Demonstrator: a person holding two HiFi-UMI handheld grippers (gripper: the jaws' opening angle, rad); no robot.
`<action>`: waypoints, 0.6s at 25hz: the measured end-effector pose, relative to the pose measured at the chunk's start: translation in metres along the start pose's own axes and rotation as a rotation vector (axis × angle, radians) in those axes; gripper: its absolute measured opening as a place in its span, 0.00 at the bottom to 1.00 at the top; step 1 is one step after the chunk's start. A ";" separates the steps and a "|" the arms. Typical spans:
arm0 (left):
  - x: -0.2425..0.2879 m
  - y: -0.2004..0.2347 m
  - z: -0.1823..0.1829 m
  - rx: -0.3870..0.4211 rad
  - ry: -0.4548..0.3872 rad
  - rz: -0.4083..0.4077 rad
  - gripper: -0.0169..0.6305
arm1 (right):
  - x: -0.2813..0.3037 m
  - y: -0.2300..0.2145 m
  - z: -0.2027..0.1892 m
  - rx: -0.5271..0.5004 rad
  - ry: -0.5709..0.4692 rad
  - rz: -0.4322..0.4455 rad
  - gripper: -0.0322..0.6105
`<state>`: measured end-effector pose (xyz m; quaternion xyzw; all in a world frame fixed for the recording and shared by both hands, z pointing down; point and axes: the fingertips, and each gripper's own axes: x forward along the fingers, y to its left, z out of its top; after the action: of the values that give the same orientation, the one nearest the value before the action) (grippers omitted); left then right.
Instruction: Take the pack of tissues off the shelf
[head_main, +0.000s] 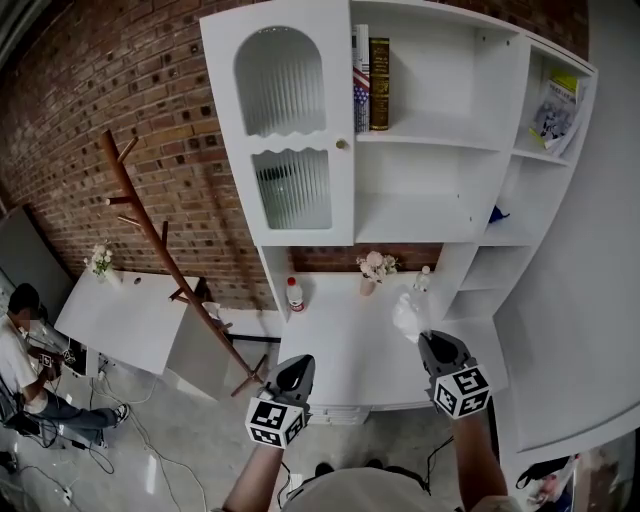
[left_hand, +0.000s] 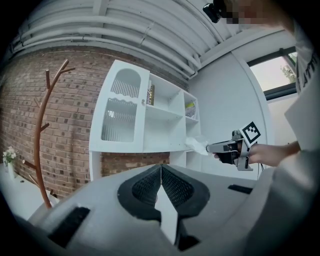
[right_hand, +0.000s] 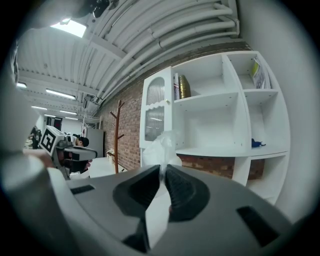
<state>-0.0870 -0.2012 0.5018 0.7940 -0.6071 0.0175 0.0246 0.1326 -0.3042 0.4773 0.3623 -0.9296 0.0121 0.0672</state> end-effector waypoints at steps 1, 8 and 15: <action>0.000 0.000 0.001 0.000 -0.001 -0.004 0.07 | 0.000 0.001 0.000 0.000 0.001 -0.002 0.12; 0.004 0.001 0.003 -0.003 -0.010 -0.016 0.07 | 0.002 0.002 0.005 -0.017 -0.003 -0.011 0.12; 0.007 -0.001 0.004 -0.011 -0.016 -0.018 0.07 | 0.001 -0.001 0.009 -0.010 -0.010 -0.011 0.12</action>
<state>-0.0843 -0.2075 0.4985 0.7995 -0.6001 0.0075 0.0241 0.1317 -0.3064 0.4685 0.3669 -0.9280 0.0055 0.0644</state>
